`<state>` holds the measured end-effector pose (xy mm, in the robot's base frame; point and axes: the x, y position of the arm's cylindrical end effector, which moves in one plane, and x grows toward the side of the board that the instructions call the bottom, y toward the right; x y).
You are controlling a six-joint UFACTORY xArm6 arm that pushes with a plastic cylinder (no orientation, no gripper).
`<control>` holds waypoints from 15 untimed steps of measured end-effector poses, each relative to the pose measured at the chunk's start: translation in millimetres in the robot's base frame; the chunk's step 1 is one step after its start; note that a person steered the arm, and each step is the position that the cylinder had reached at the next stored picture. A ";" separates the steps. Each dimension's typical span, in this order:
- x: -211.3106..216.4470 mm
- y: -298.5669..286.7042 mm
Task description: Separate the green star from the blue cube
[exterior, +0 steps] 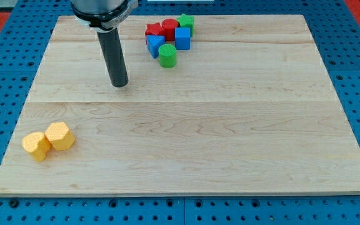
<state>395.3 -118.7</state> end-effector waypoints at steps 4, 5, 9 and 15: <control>0.2 11.0; 0.9 57.9; -158.4 -70.8; -79.4 167.6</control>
<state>316.0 48.8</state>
